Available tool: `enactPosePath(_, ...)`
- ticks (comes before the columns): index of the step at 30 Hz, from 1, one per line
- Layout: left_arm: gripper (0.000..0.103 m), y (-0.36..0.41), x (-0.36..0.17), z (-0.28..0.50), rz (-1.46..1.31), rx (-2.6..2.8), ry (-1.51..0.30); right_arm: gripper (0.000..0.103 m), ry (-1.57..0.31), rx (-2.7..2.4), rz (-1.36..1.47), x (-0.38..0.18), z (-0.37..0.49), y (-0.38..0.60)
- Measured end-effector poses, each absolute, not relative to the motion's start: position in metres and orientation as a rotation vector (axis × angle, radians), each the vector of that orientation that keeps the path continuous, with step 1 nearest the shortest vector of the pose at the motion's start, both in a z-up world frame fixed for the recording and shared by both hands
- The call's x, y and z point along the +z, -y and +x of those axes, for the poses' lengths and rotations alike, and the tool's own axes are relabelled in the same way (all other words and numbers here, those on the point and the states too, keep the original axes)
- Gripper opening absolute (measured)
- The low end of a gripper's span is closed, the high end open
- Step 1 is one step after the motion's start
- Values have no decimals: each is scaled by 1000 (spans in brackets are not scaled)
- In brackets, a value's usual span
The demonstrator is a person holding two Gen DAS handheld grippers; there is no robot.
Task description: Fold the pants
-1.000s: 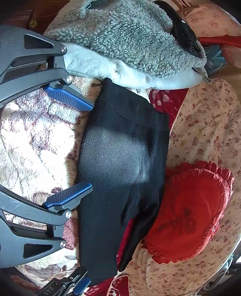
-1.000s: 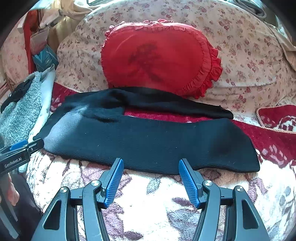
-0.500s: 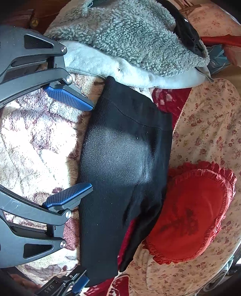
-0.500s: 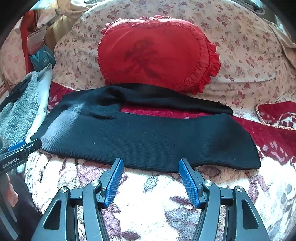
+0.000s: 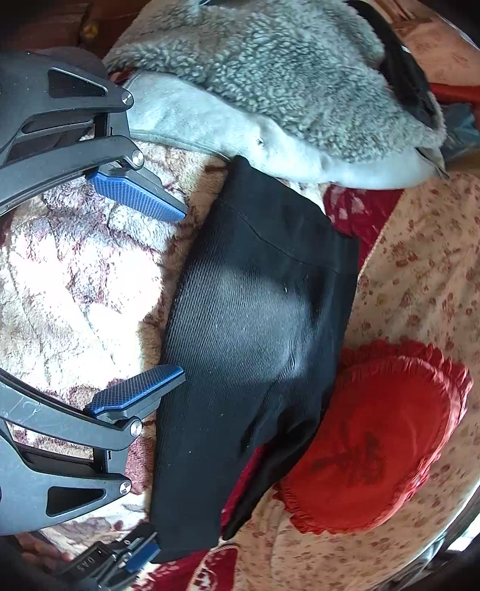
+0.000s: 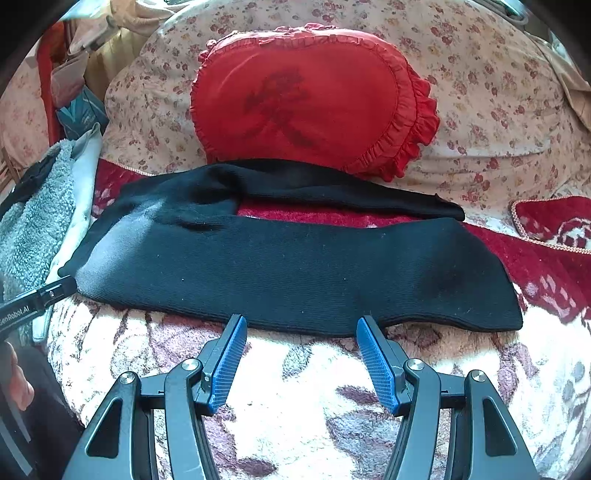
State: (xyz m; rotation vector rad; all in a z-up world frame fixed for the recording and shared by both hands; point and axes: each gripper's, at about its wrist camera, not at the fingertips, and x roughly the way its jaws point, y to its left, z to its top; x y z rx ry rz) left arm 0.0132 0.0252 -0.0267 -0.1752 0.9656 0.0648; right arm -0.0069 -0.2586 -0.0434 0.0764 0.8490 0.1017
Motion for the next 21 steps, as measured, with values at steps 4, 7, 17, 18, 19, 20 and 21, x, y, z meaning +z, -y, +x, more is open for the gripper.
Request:
enactPosePath(4,80,-45,-28,12,-286,86,-976,61,-873,101,96,-47,-9,267)
enactPosePath(7,80,-63,-35,14,-397,122,-982,61,-911,79,111,-53,-7,277)
enactPosePath(17,81,-85,-63,59,-570,217,-1016,61,-916,115,358,-79,18,307)
enactPosePath(18,81,-85,-63,64,-578,216,-1007,61,-915,114,369,-80,22,308)
enactPosePath(19,81,-86,-62,70,-592,217,-994,61,-896,122,409,-82,28,311)
enactPosePath(20,75,-88,-62,74,-600,219,-984,55,-885,116,428,-83,32,313)
enactPosePath(21,66,-89,-62,76,-604,223,-972,41,-874,104,448,-83,37,315)
